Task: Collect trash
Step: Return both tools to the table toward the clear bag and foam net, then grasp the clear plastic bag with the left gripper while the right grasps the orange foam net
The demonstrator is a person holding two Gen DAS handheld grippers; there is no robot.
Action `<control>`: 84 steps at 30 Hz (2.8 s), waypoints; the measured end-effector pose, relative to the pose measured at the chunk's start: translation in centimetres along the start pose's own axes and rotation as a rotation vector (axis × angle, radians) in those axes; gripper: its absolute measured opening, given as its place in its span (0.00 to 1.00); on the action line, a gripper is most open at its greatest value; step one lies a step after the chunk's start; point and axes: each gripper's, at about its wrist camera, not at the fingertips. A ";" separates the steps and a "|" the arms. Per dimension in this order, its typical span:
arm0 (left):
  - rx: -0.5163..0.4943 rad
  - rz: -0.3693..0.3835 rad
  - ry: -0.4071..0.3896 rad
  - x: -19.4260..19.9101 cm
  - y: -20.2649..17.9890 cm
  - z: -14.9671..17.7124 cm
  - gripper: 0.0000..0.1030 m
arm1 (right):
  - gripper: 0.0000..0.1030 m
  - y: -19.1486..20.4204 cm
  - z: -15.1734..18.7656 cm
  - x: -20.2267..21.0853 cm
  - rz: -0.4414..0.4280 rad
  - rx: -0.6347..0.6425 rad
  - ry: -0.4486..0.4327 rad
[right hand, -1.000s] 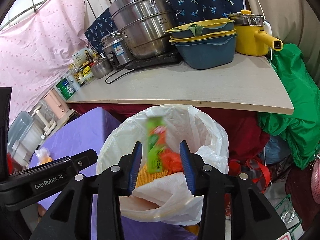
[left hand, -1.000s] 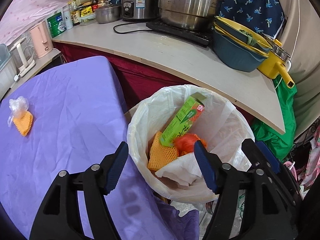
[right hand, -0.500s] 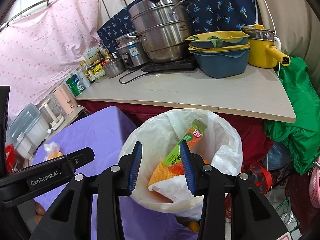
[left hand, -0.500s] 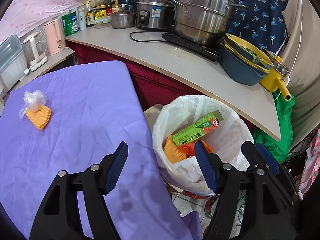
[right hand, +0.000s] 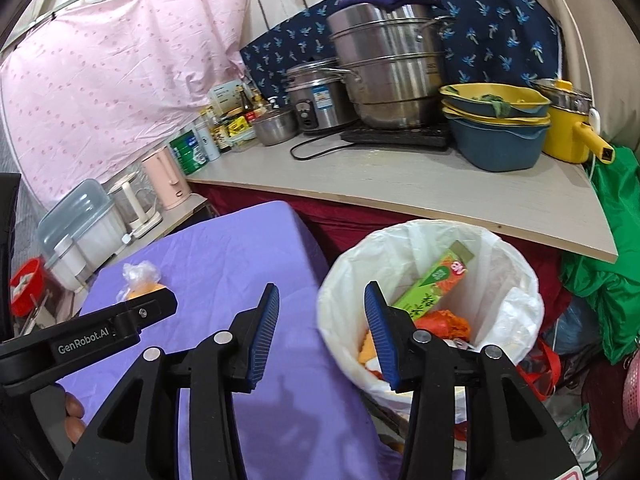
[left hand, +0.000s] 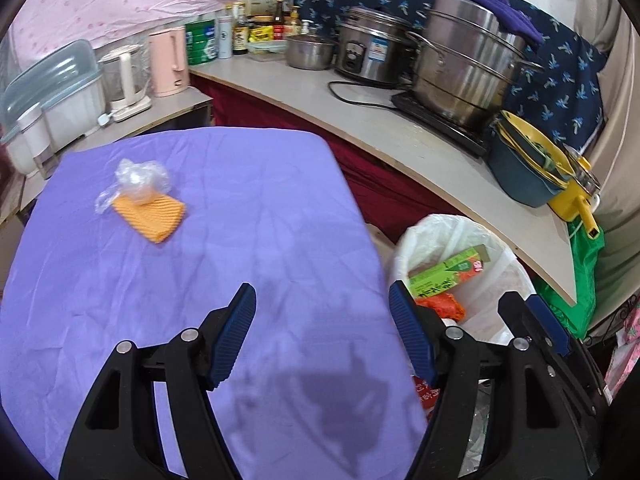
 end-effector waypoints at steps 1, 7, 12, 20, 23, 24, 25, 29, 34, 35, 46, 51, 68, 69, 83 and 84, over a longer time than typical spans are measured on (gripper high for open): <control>0.010 -0.010 -0.001 -0.1 0.9 0.1 0.64 | 0.43 0.6 0.1 -0.2 -0.005 0.007 0.005; 0.079 -0.064 0.017 -0.7 6.3 0.5 0.64 | 0.43 4.2 0.8 -2.1 -0.048 0.047 0.041; 0.142 -0.109 0.023 -1.5 10.8 0.8 0.70 | 0.43 7.3 1.5 -4.2 -0.085 0.075 0.077; 0.215 -0.167 0.040 -3.2 16.5 0.3 0.76 | 0.43 11.2 2.4 -8.1 -0.129 0.106 0.132; 0.230 -0.183 0.046 -4.3 18.2 -0.6 0.77 | 0.43 12.4 2.6 -9.8 -0.142 0.115 0.153; 0.234 -0.188 0.046 -4.7 18.6 -0.9 0.77 | 0.43 12.8 2.7 -10.6 -0.147 0.119 0.161; 0.240 -0.194 0.047 -5.2 19.1 -1.4 0.78 | 0.43 13.2 2.8 -11.2 -0.151 0.122 0.169; 0.260 -0.196 0.050 -7.4 20.3 -3.1 0.86 | 0.43 14.3 2.9 -13.7 -0.162 0.134 0.198; 0.257 -0.198 0.066 -10.9 20.6 -5.6 0.86 | 0.43 15.4 2.9 -17.4 -0.175 0.140 0.232; 0.255 -0.197 0.070 -11.6 20.6 -5.9 0.86 | 0.43 15.5 2.8 -17.9 -0.177 0.140 0.236; 0.232 -0.188 0.117 -19.6 20.2 -9.3 0.84 | 0.43 16.2 2.8 -24.7 -0.199 0.142 0.292; 0.208 -0.157 0.146 -21.4 20.0 -9.5 0.51 | 0.43 16.3 3.0 -26.2 -0.211 0.142 0.308; 0.238 -0.145 0.133 -21.7 22.6 -8.9 0.30 | 0.43 19.3 3.8 -31.3 -0.310 0.143 0.372; 0.239 -0.144 0.132 -21.7 22.7 -9.0 0.30 | 0.43 19.4 3.8 -31.7 -0.315 0.139 0.377; 0.239 -0.147 0.109 -19.1 22.9 -8.5 0.29 | 0.10 19.2 3.5 -29.4 -0.325 0.138 0.357; 0.240 -0.144 0.104 -18.4 22.8 -8.3 0.29 | 0.10 19.0 3.5 -28.8 -0.320 0.135 0.351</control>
Point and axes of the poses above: each gripper's, at about its wrist camera, not at the fingertips, and x roughly against the way its jaws point, y to its left, z to its underside, and after that the axes turned 13 degrees about -z, right-handed
